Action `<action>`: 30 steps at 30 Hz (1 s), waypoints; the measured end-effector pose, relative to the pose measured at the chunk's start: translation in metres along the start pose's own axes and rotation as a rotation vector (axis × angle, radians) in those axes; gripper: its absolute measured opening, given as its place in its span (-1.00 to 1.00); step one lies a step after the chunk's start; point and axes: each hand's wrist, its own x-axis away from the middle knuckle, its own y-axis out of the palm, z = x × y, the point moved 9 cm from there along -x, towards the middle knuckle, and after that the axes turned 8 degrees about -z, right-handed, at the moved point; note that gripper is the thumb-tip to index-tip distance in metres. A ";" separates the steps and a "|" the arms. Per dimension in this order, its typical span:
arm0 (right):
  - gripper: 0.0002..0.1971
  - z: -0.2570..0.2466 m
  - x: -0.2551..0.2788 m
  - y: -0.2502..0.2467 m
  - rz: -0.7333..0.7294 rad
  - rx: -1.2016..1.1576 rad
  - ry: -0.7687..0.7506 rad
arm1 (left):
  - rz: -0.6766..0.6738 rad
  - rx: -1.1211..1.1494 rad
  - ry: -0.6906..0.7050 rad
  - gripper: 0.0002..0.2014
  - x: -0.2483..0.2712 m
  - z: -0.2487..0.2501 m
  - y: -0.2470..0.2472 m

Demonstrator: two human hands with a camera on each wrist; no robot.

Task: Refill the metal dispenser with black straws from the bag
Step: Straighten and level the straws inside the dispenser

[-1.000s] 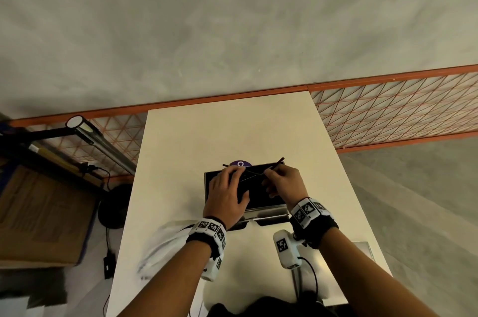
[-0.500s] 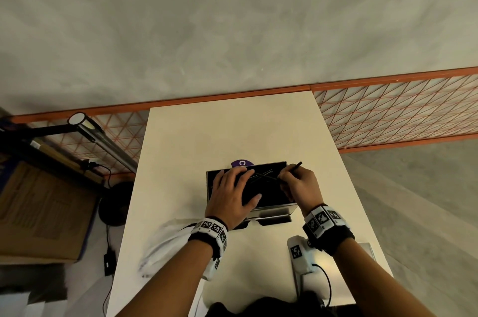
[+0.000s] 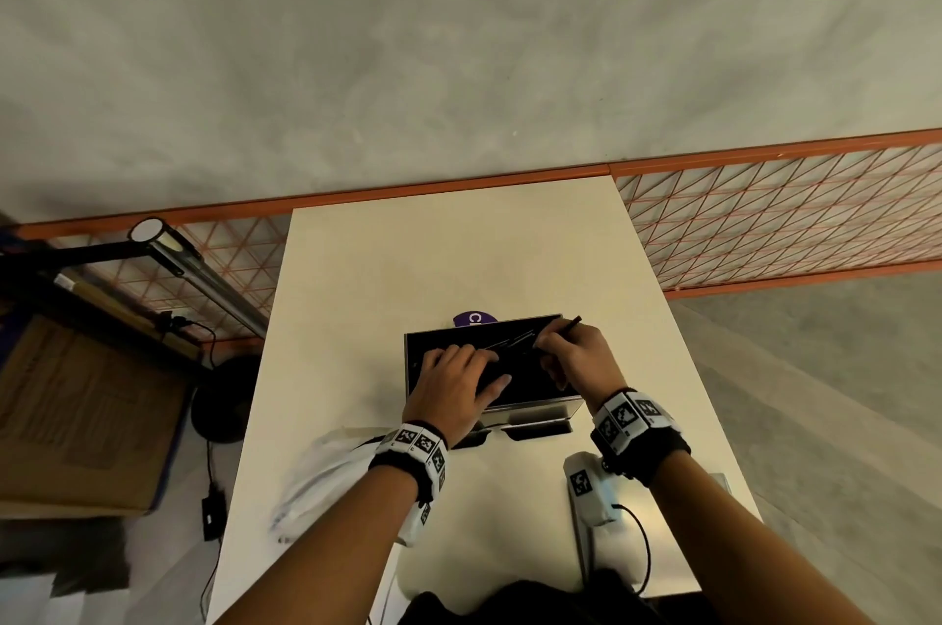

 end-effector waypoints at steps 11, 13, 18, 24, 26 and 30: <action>-0.76 0.000 -0.004 -0.010 0.200 0.245 -0.099 | -0.040 0.124 -0.090 -0.70 -0.004 -0.013 0.005; -0.71 0.007 -0.007 0.013 0.135 0.414 -0.107 | -0.041 0.129 -0.090 -0.64 -0.003 -0.012 0.003; -0.68 0.016 -0.015 0.051 -0.089 0.679 -0.072 | -0.127 0.218 -0.097 -0.35 -0.007 -0.016 0.009; -0.59 0.011 -0.017 0.046 -0.004 0.912 -0.251 | -0.431 0.337 -0.168 -0.09 -0.016 -0.034 0.032; -0.60 0.014 -0.017 0.047 -0.007 0.974 -0.271 | -0.533 0.236 -0.158 -0.03 -0.021 -0.038 0.037; -0.62 0.024 -0.015 0.053 -0.046 1.062 -0.271 | -0.671 0.014 -0.103 0.01 -0.026 -0.034 0.045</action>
